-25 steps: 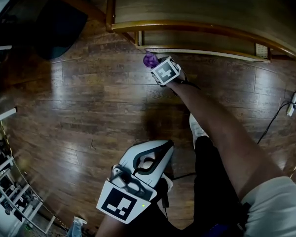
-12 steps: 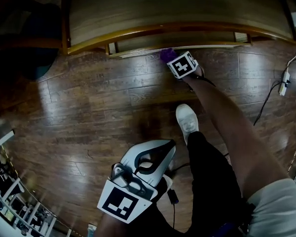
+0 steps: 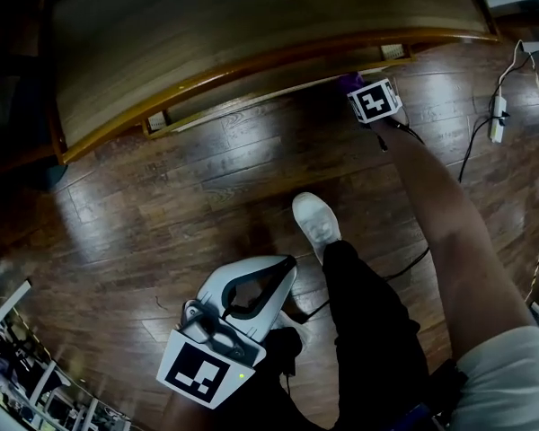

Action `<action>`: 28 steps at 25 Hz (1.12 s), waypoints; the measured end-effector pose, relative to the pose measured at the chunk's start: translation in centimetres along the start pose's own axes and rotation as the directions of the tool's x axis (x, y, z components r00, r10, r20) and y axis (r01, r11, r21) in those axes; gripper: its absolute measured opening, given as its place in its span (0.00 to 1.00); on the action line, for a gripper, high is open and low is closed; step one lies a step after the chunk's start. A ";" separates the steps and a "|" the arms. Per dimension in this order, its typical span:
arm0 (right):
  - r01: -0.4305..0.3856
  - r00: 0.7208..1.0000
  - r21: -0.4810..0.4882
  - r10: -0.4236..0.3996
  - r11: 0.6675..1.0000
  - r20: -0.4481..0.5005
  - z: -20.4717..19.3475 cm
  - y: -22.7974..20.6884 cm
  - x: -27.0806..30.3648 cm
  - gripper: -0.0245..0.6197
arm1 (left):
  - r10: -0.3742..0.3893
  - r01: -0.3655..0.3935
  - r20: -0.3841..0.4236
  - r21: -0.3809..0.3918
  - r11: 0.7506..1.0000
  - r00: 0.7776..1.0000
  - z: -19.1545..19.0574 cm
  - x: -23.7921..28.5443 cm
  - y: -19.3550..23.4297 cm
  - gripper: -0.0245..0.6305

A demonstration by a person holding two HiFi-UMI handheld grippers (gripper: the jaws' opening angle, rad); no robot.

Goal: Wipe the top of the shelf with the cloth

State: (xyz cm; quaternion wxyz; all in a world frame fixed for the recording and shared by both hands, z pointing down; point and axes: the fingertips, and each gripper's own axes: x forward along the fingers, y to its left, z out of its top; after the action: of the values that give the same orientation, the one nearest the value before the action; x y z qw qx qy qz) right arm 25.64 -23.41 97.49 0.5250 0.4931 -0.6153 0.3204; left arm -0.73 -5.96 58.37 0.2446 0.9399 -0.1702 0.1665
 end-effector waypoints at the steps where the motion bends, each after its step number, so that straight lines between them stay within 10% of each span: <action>1: 0.016 1.000 0.027 -0.016 1.000 -0.006 -0.7 -1.5 -0.2 0.19 | -0.006 0.006 -0.006 0.002 1.000 1.000 0.0 0.3 -0.2 0.07; 11: 0.076 0.997 0.164 -0.072 0.984 -0.028 -4.9 -8.1 -7.2 0.19 | 0.008 -0.007 -0.022 0.028 1.000 1.000 2.6 -0.4 -2.4 0.07; 19: -0.189 0.977 0.229 0.161 0.955 0.136 -4.4 -1.1 -22.1 0.19 | 0.041 -0.041 -0.006 0.055 0.998 0.999 11.8 -5.2 -6.9 0.07; 28: -0.405 0.869 0.128 0.338 0.905 0.363 1.2 2.3 -45.8 0.19 | 0.083 -0.085 0.031 0.061 0.994 0.996 25.2 -9.2 -11.4 0.07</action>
State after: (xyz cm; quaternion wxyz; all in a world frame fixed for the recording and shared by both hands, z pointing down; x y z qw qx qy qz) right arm 21.36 -11.41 53.38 0.2895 0.4620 -0.7429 0.3883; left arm 1.47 -7.40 29.34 0.2055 0.9413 -0.2079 0.1686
